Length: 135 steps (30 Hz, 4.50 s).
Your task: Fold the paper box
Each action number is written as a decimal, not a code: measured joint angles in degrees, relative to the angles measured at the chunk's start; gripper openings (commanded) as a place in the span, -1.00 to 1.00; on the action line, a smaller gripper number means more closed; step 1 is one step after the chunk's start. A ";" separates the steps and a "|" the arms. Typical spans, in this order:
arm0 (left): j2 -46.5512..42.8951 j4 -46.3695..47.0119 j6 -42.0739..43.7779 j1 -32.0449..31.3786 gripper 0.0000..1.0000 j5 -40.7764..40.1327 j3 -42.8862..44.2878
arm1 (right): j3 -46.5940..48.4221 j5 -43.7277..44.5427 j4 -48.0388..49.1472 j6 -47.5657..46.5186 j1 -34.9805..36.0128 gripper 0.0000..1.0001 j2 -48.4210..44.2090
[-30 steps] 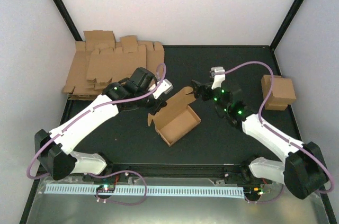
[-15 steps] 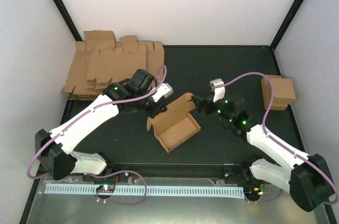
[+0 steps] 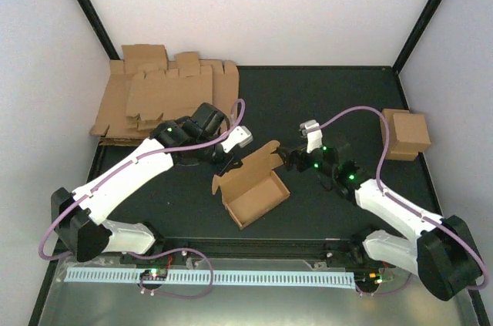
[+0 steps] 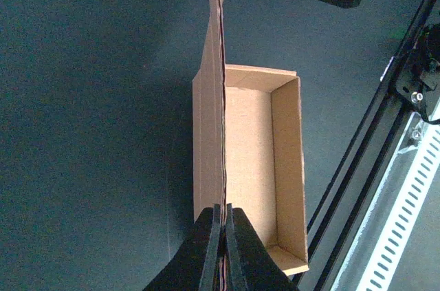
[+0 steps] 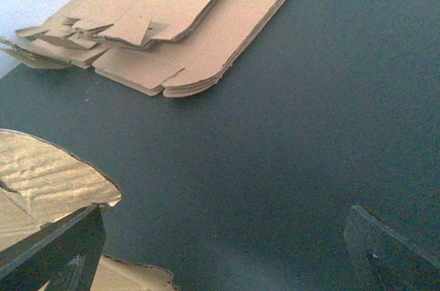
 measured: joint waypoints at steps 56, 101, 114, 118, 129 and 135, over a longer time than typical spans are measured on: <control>0.00 0.42 0.20 -3.26 -0.97 -6.19 -0.46 | -2.95 -8.50 -4.09 4.81 -0.42 -0.08 -9.66; -1.44 5.03 -1.62 -4.87 -0.97 -8.87 -4.74 | 4.09 -26.34 -13.05 4.74 -1.40 -0.96 8.33; -1.09 4.96 -0.63 -8.87 -0.96 -8.92 -4.68 | 1.11 -23.21 -11.13 7.56 -1.40 -0.96 5.33; -0.24 4.94 -0.28 -10.45 -0.96 -10.08 -4.42 | 0.48 -22.86 -10.75 7.63 -1.40 -0.96 5.33; 0.59 4.61 -0.37 -13.18 -0.96 -15.43 -3.06 | -4.31 -22.84 -10.19 11.34 -1.40 -0.96 -0.66; 1.99 4.20 -0.31 -13.22 -0.96 -16.15 -1.57 | -4.48 -22.97 -10.16 12.31 -1.40 -0.96 -1.73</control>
